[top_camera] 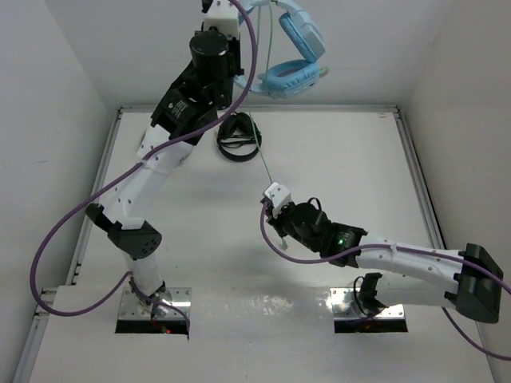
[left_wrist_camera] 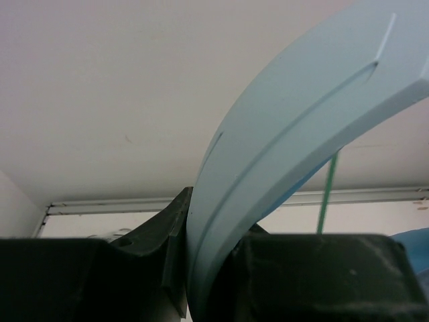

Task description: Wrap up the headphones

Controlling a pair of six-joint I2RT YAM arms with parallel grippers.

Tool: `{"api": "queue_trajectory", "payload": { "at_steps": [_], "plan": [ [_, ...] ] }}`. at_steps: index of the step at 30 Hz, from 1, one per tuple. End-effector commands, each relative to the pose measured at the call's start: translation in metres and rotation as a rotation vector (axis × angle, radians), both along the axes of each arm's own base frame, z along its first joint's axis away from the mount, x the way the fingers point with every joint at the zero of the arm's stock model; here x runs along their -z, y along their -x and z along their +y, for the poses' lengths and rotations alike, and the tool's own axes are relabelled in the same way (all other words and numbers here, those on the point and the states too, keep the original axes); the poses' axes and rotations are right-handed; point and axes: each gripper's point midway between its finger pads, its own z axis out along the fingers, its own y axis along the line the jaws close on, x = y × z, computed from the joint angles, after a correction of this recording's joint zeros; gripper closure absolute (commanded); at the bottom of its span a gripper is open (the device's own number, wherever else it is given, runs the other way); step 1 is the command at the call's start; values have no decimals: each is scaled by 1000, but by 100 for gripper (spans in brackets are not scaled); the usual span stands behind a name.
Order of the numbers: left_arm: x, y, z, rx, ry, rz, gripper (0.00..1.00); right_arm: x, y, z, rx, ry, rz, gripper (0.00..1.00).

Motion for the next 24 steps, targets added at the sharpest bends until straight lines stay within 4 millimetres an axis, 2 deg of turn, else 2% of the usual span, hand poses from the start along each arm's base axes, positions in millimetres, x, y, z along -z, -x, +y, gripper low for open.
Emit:
{"api": "queue_trajectory", "payload": {
  "at_steps": [1,2,3,4,5,6,7,8,9,10,11,12,13,15,16,19,21,24],
  "plan": [
    [-42,5,11,-32,90,-148,100,-66,7,27,-66,-50,-110,100],
    [-23,-3,7,-42,36,-114,100,-77,9,31,-80,-69,-115,100],
    [-16,-8,5,-55,16,-112,100,-101,11,36,-95,-119,-133,100],
    [-4,-13,5,-68,-19,-97,100,-121,15,36,-107,-170,-151,100],
    [19,-22,2,-79,-98,-68,100,-143,14,34,-97,-220,-174,100],
    [31,-26,2,-87,-136,-53,100,-158,13,27,-74,-252,-198,100],
    [52,-31,0,-73,-197,-23,100,-189,10,10,-14,-314,-253,100],
    [52,-32,3,-79,-218,-21,100,-199,7,-2,30,-329,-282,100],
    [72,-33,-2,-37,-268,6,100,-219,4,-16,73,-353,-326,100],
    [80,-32,-4,-21,-298,14,100,-234,2,-29,113,-370,-368,100],
    [85,-32,-8,15,-344,10,100,-252,1,-52,180,-376,-423,100],
    [86,-29,-7,26,-367,6,100,-267,1,-63,207,-391,-454,100],
    [104,-30,-8,38,-422,31,100,-276,1,-72,229,-392,-475,100],
    [110,-26,-12,78,-473,34,100,-296,-1,-97,306,-347,-533,100],
    [125,-25,-15,106,-534,57,100,-301,-2,-105,329,-294,-566,100],
    [140,-14,-24,193,-578,72,100,-317,-4,-128,412,-248,-607,100],
    [151,0,-36,304,-600,99,100,-320,-8,-141,466,-106,-661,100],
    [158,18,-44,418,-613,131,100,-319,-10,-146,484,0,-691,100]
  ]
}}
